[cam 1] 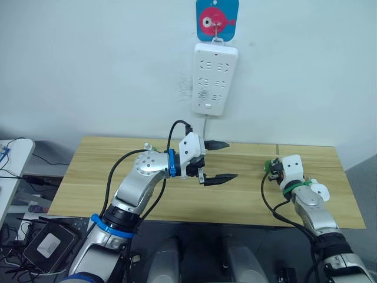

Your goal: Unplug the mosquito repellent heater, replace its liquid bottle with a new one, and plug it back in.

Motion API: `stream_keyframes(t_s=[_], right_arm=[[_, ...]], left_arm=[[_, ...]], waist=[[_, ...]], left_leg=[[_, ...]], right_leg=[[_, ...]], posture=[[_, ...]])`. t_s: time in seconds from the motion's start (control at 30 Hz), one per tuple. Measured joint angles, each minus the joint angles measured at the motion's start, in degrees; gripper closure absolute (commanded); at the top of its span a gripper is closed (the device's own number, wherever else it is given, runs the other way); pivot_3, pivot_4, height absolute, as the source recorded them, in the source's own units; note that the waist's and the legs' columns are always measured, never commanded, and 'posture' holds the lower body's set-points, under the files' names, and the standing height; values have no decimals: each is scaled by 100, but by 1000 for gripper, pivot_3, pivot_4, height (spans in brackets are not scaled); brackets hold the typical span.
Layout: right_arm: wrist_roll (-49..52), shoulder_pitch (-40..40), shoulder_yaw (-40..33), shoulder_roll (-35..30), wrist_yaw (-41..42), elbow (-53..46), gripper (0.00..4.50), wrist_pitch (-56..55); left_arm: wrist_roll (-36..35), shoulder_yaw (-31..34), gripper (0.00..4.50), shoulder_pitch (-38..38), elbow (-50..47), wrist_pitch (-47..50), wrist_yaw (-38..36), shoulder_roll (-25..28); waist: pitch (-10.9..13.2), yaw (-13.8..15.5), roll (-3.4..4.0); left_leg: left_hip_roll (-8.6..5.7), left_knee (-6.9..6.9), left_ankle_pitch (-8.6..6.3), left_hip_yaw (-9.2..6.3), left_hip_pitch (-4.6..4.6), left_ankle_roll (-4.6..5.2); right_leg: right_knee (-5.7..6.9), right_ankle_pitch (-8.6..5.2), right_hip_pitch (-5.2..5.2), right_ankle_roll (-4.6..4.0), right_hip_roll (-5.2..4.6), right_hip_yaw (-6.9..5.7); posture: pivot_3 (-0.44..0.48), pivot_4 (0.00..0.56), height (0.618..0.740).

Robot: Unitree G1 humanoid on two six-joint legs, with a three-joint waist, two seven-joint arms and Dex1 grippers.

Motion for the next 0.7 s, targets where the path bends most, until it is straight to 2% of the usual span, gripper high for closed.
stream_keyframes(t_s=[0.03, 0.1, 0.2, 0.27, 0.3, 0.43, 0.57, 0.7], right_arm=[[-9, -4, -61, 43, 17, 40, 2658, -3], [-10, -2, -128, 100, 88, 67, 1849, -6], [-36, 48, -218, 107, 164, -24, 911, -3], [-86, 145, -276, 80, 218, -359, 220, 36], [-119, 180, -278, 49, 239, -546, 35, 66], [-272, 271, -284, -131, 292, -1575, 35, 462], [324, 135, -70, -90, 867, -3118, 35, 1744], [814, -167, 342, -72, 1354, -4153, 35, 2842]], left_arm=[[5, 0, 0, 0, 9, 0, 0, 0], [10, 0, 0, 0, 9, -3, 1, 1], [25, 4, 0, 4, 9, 0, 24, 5], [48, 26, 0, 71, 8, 3, 158, 2], [76, 33, 0, 146, 8, 7, 251, -3], [445, 159, 0, 948, 242, -221, 925, -94], [1017, 616, 0, 2137, 470, -810, 2174, -333], [1421, 1173, 0, 2933, 498, -1222, 3430, -635]], waist=[[0, 0, 0], [0, 1, 0], [0, 3, 0], [0, 4, 1], [0, -4, 1], [-2, -25, 4], [-1, -23, 4], [3, 22, 4]], left_leg=[[0, 0, 0, 0, 0, 0], [-1, 0, 0, 0, 0, 0], [-2, -1, 0, -1, 0, 0], [-2, -2, 0, -3, 0, 0], [0, -2, 0, -2, 1, 0], [3, -4, 0, -12, 7, 0], [14, -4, -1, -55, 7, 1], [6, -1, 0, -73, 6, 1]], right_leg=[[0, 0, 0, 0, 0, 0], [0, 0, 0, 0, -1, 0], [1, 1, 1, -1, -3, 0], [2, 1, 0, -1, -4, -1], [3, 1, 0, -1, -4, 0], [7, 1, 0, -1, -3, 1], [8, 1, 2, -2, -14, -7], [2, 1, 14, -1, -28, -15]], posture=[[48, 230, 740], [50, 233, 740], [50, 233, 740], [51, 237, 740], [51, 242, 740], [30, 257, 740], [37, 277, 740], [66, 299, 740]])
